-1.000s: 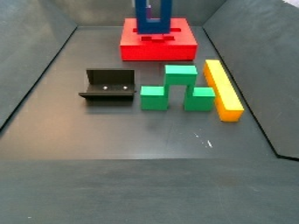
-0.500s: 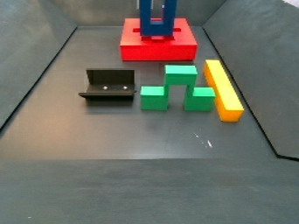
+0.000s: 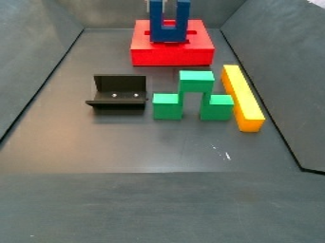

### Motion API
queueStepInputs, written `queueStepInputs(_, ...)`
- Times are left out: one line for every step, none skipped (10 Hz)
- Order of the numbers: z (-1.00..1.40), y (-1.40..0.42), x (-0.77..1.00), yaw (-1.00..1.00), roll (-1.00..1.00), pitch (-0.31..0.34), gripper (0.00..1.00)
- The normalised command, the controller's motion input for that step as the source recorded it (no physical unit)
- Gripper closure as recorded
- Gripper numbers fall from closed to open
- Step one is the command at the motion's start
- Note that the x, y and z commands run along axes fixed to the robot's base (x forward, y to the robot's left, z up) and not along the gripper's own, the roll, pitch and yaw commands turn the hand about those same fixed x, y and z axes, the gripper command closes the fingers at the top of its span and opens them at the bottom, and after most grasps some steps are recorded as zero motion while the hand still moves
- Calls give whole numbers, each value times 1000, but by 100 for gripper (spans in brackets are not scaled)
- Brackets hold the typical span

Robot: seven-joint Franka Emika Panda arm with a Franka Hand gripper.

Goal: Pick up the blue object. Move up. Place the blue object on the fixture. Regrasp the blue object. Move to above the board. Insert the blue object.
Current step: Insert the blue object.

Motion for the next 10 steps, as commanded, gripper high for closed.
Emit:
queueStepInputs(0,-31,-211,0,-87,-179,100)
queueStepInputs(23,0,-23,0,-203,-233,100)
queueStepInputs(0,0,0,0,-230,-290,100)
queueStepInputs(0,0,0,0,-204,-297,100)
queueStepInputs(-117,0,0,0,-57,-213,100)
queueStepInputs(-134,0,0,0,116,-79,100)
queueStepInputs(-106,0,-83,-9,174,-17,100)
queueStepInputs(-66,0,-134,-34,157,-10,100)
queueStepInputs(-17,14,-174,-60,161,0,100)
queueStepInputs(0,20,-246,-109,171,0,100)
